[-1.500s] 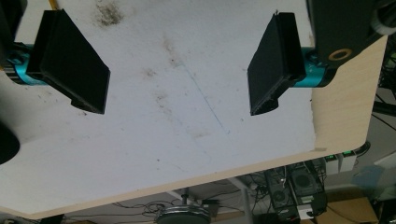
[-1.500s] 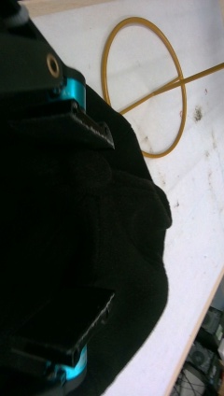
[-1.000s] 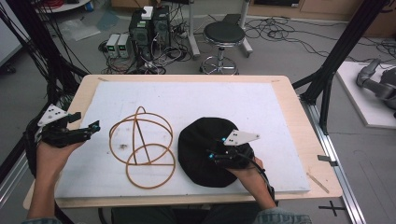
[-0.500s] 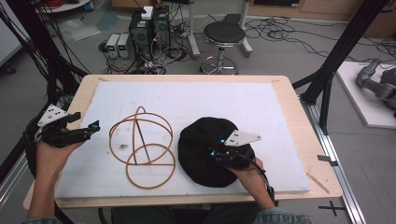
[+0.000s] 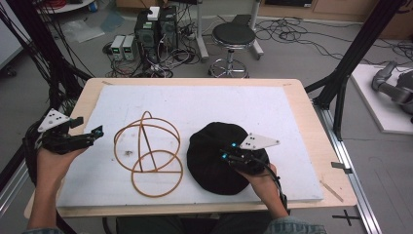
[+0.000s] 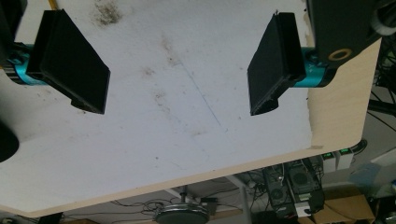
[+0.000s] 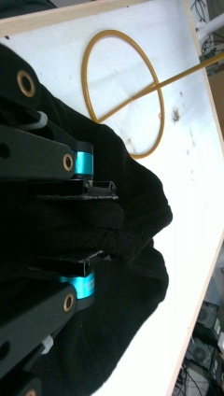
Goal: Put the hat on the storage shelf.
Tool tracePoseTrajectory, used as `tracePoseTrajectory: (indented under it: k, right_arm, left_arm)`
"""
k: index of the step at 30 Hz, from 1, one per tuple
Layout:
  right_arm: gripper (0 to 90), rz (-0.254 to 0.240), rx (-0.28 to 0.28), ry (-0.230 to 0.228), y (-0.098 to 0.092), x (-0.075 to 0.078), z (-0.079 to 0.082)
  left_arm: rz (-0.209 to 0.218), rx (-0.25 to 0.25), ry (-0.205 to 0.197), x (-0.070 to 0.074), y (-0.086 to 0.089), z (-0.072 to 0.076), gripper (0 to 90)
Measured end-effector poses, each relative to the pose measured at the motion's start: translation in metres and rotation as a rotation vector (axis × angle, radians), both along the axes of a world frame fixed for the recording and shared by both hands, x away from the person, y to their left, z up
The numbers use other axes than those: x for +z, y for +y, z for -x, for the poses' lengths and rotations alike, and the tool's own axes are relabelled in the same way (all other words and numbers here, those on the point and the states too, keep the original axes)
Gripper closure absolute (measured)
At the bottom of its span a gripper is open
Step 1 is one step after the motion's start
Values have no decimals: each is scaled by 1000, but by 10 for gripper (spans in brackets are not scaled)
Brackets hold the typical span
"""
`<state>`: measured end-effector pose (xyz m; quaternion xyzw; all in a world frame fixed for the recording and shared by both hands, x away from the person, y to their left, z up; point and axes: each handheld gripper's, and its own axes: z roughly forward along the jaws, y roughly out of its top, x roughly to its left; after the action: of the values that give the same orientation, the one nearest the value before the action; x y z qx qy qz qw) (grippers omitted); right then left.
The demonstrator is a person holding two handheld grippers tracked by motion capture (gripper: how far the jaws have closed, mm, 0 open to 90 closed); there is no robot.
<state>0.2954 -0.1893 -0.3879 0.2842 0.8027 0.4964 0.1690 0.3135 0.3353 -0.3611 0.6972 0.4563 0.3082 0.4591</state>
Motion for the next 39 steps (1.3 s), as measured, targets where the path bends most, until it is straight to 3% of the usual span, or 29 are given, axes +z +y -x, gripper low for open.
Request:
tracePoseTrajectory:
  k: [14, 21, 26, 31, 32, 39]
  right_arm:
    - [728, -71, -57, -66, -19, 29, -4]
    - [729, -99, -103, -97, -29, 50, -15]
    - [729, -151, -131, -102, -40, 67, -23]
    - [728, -195, -128, -117, -44, 80, -26]
    - [728, -211, -121, -130, -44, 89, -26]
    - [728, -225, -113, -179, -39, 116, -29]
  left_arm:
    - [-1, 9, -6, 2, 2, 2, 215]
    - [1, 15, -9, 3, 5, 3, 215]
    - [1, 16, -8, 3, 6, 3, 215]
    - [2, 17, -7, 3, 6, 2, 215]
    - [2, 19, -6, 3, 6, 2, 215]
    - [4, 20, -9, 3, 7, 3, 215]
